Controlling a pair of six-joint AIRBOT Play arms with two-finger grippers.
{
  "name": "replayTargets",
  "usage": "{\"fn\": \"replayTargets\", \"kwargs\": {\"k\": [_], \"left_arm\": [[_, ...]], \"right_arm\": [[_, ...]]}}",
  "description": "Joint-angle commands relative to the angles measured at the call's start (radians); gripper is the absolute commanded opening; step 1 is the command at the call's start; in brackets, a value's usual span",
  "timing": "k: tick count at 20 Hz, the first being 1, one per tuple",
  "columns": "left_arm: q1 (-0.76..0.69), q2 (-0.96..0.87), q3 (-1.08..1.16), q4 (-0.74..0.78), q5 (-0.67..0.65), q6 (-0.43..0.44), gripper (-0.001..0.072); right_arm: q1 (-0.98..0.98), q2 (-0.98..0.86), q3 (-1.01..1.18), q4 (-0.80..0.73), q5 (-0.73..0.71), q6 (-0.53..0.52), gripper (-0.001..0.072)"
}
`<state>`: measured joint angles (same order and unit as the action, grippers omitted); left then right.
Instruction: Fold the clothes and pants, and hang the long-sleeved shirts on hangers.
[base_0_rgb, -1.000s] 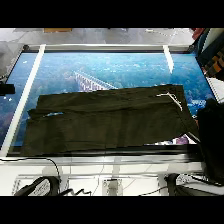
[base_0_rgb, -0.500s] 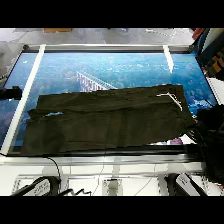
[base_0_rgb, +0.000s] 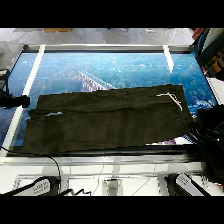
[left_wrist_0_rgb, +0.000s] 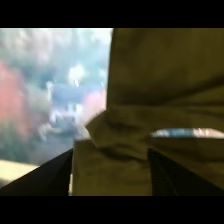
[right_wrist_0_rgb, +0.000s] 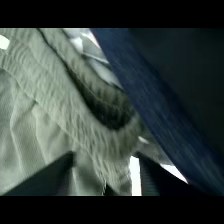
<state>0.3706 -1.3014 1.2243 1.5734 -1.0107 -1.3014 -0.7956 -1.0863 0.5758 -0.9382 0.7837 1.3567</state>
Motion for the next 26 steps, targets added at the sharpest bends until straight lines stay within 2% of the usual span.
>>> {"fn": "replayTargets", "kwargs": {"k": [1, 2, 3, 4, 5, 7, 9, 11, 15, 18, 21, 26], "left_arm": [[0.033, -0.016, 0.0, -0.052, -0.086, 0.0, 0.0477], [0.061, -0.016, 0.0, -0.073, -0.106, 0.0, 0.0477], [0.097, -0.016, 0.0, -0.097, -0.134, 0.0, 0.0477], [0.137, -0.016, 0.0, -0.125, -0.171, 0.0, 0.0477], [0.185, -0.016, 0.0, -0.157, -0.215, 0.0, 0.0477], [0.295, -0.015, -0.004, -0.222, -0.302, -0.008, 0.0477], [0.412, -0.014, -0.031, -0.253, -0.369, -0.106, 0.0476], [0.518, 0.003, -0.101, -0.29, -0.404, -0.131, 0.0477], [0.667, 0.098, -0.328, -0.312, -0.308, -0.085, 0.048], [0.735, 0.129, -0.493, -0.375, -0.22, -0.01, 0.0485], [0.752, 0.129, -0.613, -0.408, -0.16, 0.024, 0.0526], [0.752, 0.13, -0.679, -0.404, -0.106, 0.023, 0.0525]], "right_arm": [[0.063, -0.02, 0.004, 0.04, -0.095, -0.024, 0.0389], [0.071, -0.02, 0.011, 0.045, -0.091, -0.024, 0.0354], [0.076, -0.02, 0.019, 0.045, -0.079, -0.024, 0.0246], [0.075, -0.02, 0.028, 0.046, -0.063, -0.024, 0.0087], [0.075, -0.019, 0.036, 0.042, -0.052, -0.025, 0.0035], [0.075, -0.019, 0.05, 0.041, -0.037, -0.027, 0.0036], [0.075, -0.019, 0.058, 0.041, -0.034, -0.027, 0.0036], [0.075, -0.019, 0.058, 0.041, -0.034, -0.027, 0.0036], [0.075, -0.019, 0.058, 0.041, -0.034, -0.027, 0.0036], [0.075, -0.019, 0.058, 0.041, -0.034, -0.027, 0.0036], [0.075, -0.019, 0.058, 0.041, -0.034, -0.027, 0.0036], [0.075, -0.019, 0.058, 0.041, -0.031, -0.027, 0.0036]]}}
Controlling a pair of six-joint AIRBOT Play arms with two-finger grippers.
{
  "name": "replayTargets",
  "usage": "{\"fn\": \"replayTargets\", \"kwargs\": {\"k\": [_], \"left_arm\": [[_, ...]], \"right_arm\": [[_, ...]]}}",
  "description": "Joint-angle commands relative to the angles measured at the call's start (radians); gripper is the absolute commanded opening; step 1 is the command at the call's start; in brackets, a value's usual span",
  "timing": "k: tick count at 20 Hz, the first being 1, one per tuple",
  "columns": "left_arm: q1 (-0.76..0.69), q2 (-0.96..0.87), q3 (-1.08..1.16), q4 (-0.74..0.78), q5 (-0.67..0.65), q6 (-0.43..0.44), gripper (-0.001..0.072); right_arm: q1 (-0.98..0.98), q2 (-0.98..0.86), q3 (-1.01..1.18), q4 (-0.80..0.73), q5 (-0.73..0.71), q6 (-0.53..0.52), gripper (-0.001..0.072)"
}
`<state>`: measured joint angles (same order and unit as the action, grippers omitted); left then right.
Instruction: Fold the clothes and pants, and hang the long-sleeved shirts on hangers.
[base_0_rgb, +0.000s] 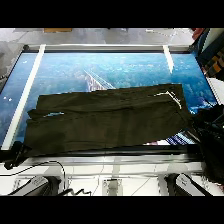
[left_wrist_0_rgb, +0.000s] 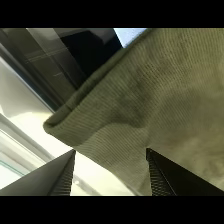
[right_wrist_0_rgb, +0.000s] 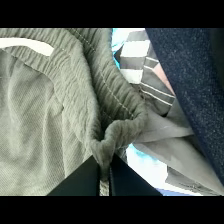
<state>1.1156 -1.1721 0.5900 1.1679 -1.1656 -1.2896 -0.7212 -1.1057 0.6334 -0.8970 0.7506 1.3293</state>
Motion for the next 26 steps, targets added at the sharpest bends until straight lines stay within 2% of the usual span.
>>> {"fn": "replayTargets", "kwargs": {"k": [1, 2, 3, 4, 5, 6, 8, 10, 13, 14, 15, 18, 21, 26], "left_arm": [[0.007, 0.0, -0.045, 0.001, 0.06, 0.011, 0.0523], [0.007, 0.0, -0.045, -0.002, 0.082, 0.011, 0.052], [0.007, 0.0, -0.045, -0.003, 0.104, 0.011, 0.0461], [0.007, 0.0, -0.045, -0.012, 0.127, 0.012, 0.0337], [0.007, 0.001, -0.044, -0.045, 0.15, 0.023, 0.0171], [0.007, 0.003, -0.043, -0.109, 0.163, 0.068, 0.0031], [0.007, 0.014, -0.025, -0.33, 0.151, 0.26, 0.0022], [0.007, 0.043, 0.019, -0.493, 0.121, 0.338, 0.0021], [0.008, 0.124, 0.077, -0.476, 0.109, 0.336, 0.0021], [0.008, 0.159, 0.082, -0.449, 0.115, 0.336, 0.0021], [0.008, 0.197, 0.082, -0.429, 0.123, 0.336, 0.0021], [0.008, 0.296, 0.082, -0.386, 0.168, 0.331, 0.002], [0.007, 0.352, 0.085, -0.394, 0.235, 0.293, 0.0019], [-0.017, 0.363, 0.126, -0.394, 0.256, 0.226, 0.0017]], "right_arm": [[0.001, 0.0, 0.0, 0.0, 0.003, 0.0, 0.0036], [0.001, 0.0, 0.0, 0.0, 0.006, 0.0, 0.0036], [0.001, 0.0, 0.0, 0.0, 0.013, 0.0, 0.0036], [0.001, 0.0, 0.003, -0.002, 0.027, 0.0, 0.0036], [0.001, 0.0, 0.01, -0.008, 0.046, -0.006, 0.0036], [0.001, 0.004, 0.022, -0.022, 0.071, -0.016, 0.0035], [0.001, 0.04, 0.045, -0.091, 0.134, -0.016, 0.0035], [0.0, 0.118, 0.053, -0.215, 0.208, -0.014, 0.0035], [-0.002, 0.274, 0.053, -0.429, 0.325, 0.019, 0.0035], [-0.002, 0.332, 0.053, -0.491, 0.339, 0.07, 0.0035], [-0.002, 0.385, 0.053, -0.526, 0.359, 0.099, 0.0034], [-0.002, 0.539, 0.053, -0.62, 0.465, 0.099, 0.0035], [-0.002, 0.657, 0.055, -0.655, 0.496, 0.134, 0.0035], [-0.002, 0.739, 0.105, -0.656, 0.475, 0.205, 0.0035]]}}
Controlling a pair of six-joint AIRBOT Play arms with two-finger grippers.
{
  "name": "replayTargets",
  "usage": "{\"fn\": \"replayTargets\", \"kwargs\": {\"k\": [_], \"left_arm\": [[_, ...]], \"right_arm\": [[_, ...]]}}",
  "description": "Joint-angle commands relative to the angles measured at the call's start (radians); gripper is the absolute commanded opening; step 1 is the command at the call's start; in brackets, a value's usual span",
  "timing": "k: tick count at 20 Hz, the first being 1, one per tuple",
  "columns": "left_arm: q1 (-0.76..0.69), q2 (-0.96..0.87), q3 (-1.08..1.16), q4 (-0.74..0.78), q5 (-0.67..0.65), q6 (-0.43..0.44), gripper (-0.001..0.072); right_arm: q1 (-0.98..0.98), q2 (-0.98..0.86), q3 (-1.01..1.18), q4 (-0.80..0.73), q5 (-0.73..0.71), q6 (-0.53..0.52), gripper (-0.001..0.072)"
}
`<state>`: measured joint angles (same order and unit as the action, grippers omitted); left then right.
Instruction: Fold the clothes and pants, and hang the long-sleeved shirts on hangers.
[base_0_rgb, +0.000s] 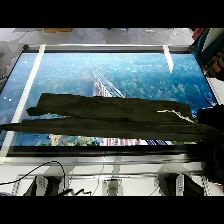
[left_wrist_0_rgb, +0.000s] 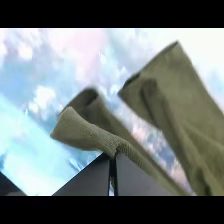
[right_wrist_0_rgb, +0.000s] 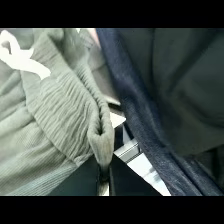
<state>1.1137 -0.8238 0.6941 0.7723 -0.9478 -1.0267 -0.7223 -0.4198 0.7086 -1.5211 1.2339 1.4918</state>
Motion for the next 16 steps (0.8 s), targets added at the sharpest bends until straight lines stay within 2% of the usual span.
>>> {"fn": "replayTargets", "kwargs": {"k": [1, 3, 5, 9, 12, 14, 16], "left_arm": [[-0.045, 0.014, 0.035, 0.006, 0.064, -0.052, 0.0017], [-0.145, 0.002, 0.068, 0.009, 0.154, -0.099, 0.0016], [-0.283, -0.066, 0.124, 0.063, 0.227, -0.19, 0.0015], [-0.573, -0.333, 0.296, 0.25, 0.295, -0.391, 0.0015], [-0.689, -0.542, 0.457, 0.249, 0.304, -0.439, 0.0015], [-0.731, -0.642, 0.558, 0.249, 0.305, -0.444, 0.0016], [-0.748, -0.706, 0.627, 0.249, 0.317, -0.444, 0.0016]], "right_arm": [[-0.001, 0.053, 0.049, -0.03, -0.039, 0.051, 0.0035], [-0.001, 0.045, 0.06, -0.027, -0.127, 0.102, 0.0034], [-0.001, -0.004, 0.057, -0.024, -0.188, 0.149, 0.0034], [0.0, -0.251, 0.057, 0.12, -0.389, 0.182, 0.0034], [0.0, -0.48, 0.064, 0.321, -0.539, 0.18, 0.0034], [0.002, -0.605, 0.083, 0.431, -0.579, 0.167, 0.0035], [0.039, -0.7, 0.121, 0.445, -0.607, 0.164, 0.0035]]}}
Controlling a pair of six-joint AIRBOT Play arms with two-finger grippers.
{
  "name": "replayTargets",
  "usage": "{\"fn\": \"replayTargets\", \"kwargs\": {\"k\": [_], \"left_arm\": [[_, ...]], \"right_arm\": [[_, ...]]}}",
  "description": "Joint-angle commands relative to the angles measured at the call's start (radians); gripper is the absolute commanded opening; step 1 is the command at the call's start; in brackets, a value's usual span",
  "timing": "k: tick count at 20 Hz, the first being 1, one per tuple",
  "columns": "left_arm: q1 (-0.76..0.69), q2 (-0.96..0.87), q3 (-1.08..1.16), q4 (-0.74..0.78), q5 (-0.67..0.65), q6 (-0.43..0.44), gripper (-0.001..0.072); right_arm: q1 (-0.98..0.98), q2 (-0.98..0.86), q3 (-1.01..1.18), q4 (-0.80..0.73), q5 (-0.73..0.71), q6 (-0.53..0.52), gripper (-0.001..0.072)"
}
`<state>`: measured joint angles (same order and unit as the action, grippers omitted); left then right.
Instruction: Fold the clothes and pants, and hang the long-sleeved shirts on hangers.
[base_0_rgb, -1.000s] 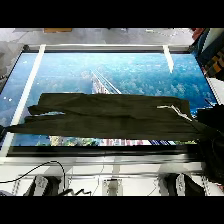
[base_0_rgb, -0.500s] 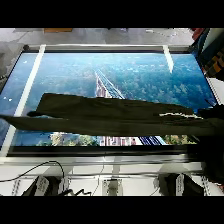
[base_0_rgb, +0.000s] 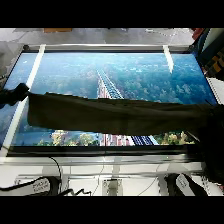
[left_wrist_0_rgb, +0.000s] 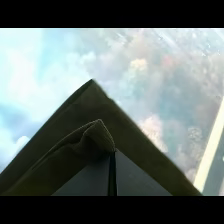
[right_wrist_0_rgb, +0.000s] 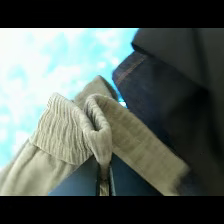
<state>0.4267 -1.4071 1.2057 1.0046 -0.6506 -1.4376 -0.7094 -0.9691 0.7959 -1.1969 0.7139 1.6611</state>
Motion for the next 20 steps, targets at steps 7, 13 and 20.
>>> {"fn": "replayTargets", "kwargs": {"k": [7, 13, 20], "left_arm": [[-0.063, -0.157, 0.13, 0.065, 0.071, -0.06, 0.0017], [-0.045, -0.157, 0.13, 0.244, 0.106, -0.292, 0.0018], [-0.043, -0.166, 0.13, 0.245, 0.132, -0.29, 0.0313]], "right_arm": [[0.201, -0.344, 0.203, 0.093, -0.266, -0.027, 0.0034], [0.193, -0.435, 0.227, 0.095, -0.294, 0.006, 0.0035], [0.193, -0.492, 0.227, 0.1, -0.285, 0.003, 0.0275]]}}
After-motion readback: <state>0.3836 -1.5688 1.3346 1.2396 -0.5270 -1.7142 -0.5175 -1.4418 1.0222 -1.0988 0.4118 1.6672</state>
